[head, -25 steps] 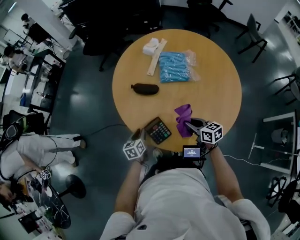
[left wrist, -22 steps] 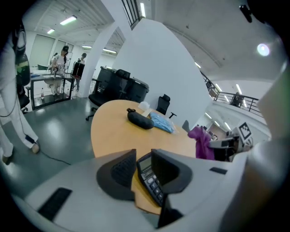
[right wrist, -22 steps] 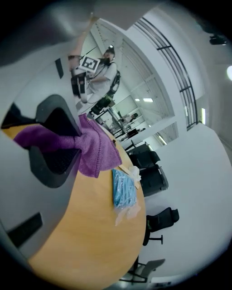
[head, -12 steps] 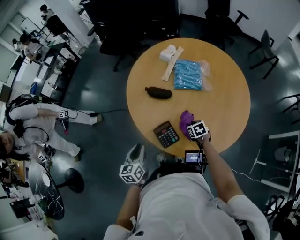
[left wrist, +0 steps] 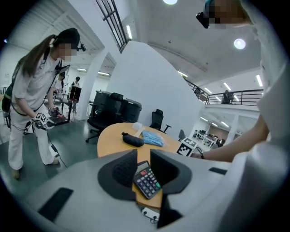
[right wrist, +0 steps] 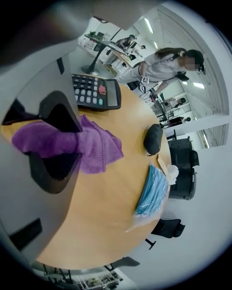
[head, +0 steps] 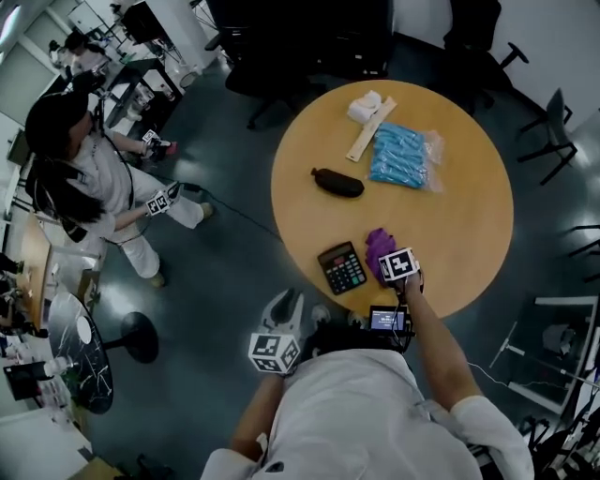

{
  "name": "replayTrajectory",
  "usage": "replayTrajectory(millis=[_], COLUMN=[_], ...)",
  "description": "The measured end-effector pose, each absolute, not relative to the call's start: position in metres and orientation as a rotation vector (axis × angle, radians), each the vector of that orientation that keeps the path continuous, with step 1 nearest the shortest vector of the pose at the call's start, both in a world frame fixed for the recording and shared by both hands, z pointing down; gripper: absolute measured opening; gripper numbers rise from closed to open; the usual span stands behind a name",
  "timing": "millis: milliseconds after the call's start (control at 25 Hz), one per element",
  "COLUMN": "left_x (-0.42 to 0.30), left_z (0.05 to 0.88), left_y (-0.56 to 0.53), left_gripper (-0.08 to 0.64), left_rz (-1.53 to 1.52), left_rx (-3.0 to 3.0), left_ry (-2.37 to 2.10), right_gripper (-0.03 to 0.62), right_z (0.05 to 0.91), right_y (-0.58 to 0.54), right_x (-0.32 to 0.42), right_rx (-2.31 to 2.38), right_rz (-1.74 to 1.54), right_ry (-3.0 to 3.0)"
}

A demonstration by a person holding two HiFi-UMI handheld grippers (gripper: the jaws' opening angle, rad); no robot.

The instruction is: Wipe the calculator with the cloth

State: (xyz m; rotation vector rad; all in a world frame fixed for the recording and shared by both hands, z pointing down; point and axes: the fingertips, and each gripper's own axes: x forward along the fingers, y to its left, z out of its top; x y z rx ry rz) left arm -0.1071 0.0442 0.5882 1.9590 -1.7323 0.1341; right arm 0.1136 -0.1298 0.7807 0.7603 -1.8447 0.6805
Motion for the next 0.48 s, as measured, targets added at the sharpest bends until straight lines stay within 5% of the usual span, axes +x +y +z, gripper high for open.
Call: replayTrajectory(millis=[360,480], left_x=[-0.091,-0.092], left_z=[0.571,0.54], left_y=[0.026,0.019], left_gripper=[0.091,0.09], left_rz=[0.108,0.089], left_rx=[2.04,2.099], left_ry=[-1.714,-1.796], right_gripper=[0.17,0.113], right_z=[0.71,0.64], right_y=[-0.139,-0.15], right_x=[0.129,0.127], right_rx=[0.843,0.939], right_rz=[0.644,0.546], right_ry=[-1.993,-2.178])
